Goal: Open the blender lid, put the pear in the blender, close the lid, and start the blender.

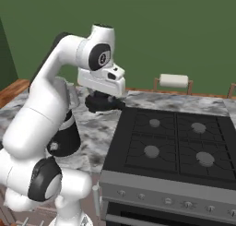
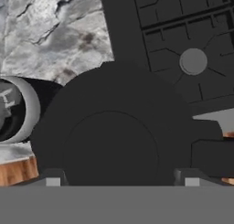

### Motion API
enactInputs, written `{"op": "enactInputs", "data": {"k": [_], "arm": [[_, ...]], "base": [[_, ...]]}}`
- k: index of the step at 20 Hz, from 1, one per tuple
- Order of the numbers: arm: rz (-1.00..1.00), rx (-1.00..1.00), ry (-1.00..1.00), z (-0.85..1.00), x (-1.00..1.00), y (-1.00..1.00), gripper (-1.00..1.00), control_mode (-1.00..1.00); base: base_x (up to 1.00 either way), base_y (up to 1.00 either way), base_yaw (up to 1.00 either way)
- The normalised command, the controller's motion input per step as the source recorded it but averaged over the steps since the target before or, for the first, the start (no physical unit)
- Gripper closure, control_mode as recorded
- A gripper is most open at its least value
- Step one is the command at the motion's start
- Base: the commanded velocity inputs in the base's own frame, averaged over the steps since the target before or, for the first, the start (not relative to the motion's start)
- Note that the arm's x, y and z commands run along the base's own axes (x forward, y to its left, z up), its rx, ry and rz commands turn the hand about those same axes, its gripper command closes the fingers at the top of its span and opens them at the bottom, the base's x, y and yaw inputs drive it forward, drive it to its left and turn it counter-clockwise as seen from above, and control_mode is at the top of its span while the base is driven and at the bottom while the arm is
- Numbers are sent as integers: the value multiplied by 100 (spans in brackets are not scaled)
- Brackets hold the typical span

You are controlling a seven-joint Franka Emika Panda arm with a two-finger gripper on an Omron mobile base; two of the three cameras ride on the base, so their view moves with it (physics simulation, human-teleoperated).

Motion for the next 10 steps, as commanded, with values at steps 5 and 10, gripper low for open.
{"op": "enactInputs", "data": {"k": [5, 10], "arm": [[-6, 0, 0, -100, 7, -65, 100, -100], [0, 0, 1, -100, 50, -15, 100, -100]], "base": [[0, 0, 0], [0, 0, 0]]}}
